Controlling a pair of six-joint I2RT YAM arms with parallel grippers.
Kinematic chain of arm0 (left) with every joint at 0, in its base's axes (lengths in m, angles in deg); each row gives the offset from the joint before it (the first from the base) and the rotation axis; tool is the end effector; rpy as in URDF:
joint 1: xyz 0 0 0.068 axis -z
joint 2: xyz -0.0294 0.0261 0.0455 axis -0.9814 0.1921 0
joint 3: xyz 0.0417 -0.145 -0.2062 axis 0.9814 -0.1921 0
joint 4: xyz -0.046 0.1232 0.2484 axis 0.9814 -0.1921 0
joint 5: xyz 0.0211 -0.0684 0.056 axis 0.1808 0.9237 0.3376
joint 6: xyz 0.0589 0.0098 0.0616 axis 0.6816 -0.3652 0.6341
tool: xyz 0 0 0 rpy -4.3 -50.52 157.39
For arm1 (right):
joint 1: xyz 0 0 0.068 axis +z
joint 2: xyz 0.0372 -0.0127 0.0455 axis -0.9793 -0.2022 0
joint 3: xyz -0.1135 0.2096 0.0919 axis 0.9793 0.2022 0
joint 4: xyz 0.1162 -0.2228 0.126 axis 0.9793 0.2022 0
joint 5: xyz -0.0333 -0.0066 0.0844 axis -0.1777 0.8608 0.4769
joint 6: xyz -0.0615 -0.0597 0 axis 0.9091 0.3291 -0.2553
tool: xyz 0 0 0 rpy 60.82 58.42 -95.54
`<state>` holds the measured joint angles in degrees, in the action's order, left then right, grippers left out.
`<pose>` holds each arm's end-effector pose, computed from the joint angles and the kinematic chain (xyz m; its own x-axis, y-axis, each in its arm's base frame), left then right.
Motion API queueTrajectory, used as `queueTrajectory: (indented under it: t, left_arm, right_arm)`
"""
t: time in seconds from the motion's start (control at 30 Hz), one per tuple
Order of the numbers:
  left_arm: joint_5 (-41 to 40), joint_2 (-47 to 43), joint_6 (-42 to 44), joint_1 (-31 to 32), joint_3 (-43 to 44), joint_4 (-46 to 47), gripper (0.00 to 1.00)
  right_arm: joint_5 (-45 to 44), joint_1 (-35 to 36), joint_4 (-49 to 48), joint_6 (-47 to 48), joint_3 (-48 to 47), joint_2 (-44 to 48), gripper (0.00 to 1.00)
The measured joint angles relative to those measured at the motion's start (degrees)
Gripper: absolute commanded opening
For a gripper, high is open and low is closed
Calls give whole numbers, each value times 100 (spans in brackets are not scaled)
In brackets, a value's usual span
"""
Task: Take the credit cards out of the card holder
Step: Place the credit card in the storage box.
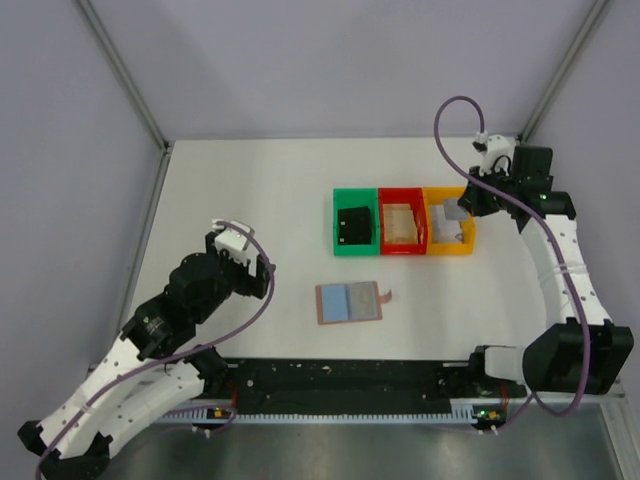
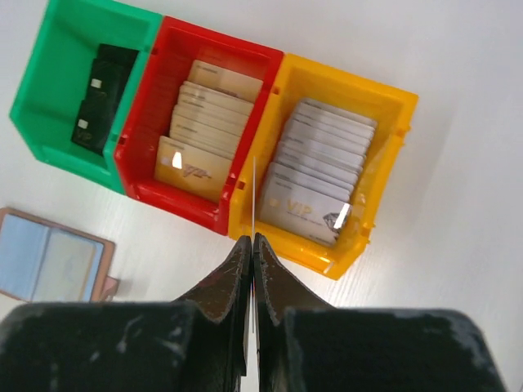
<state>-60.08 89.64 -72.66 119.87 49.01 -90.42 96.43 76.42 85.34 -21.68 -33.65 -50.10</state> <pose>0.1598 -0.1171 0.3082 -0.3161 0.1614 -0.9349 0.4628 0.8865 -0.0034 0.3218 0.0191 0.3072 -0.5855 -0.1486 -0.7969 -0.3848 0.9162 0.1119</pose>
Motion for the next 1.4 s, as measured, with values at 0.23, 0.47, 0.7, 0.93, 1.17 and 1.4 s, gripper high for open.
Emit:
queueTrajectory:
  t: [0.23, 0.47, 0.7, 0.93, 1.17, 1.4]
  left_arm:
    - [-258, -205, -76, -4, -74, 74, 83]
    - [-269, -404, -85, -4, -153, 166, 83]
    - [-267, -404, -83, -4, -184, 251, 83]
    - [-267, -337, -83, -7, -214, 289, 82]
    - [-216, -284, -81, -17, -225, 306, 82]
    - [-197, -280, -81, -44, -225, 332, 82]
  right_arm:
    - [481, -693, 50, 136, -275, -892, 0]
    - [1047, -723, 140, 302, -367, -1788, 0]
    - [1298, -723, 173, 468, -424, -2262, 0]
    - [1552, -723, 175, 549, -476, -2710, 0]
    - [1532, -723, 195, 592, -479, -2968, 22]
    - [918, -723, 269, 422, -586, -2944, 43]
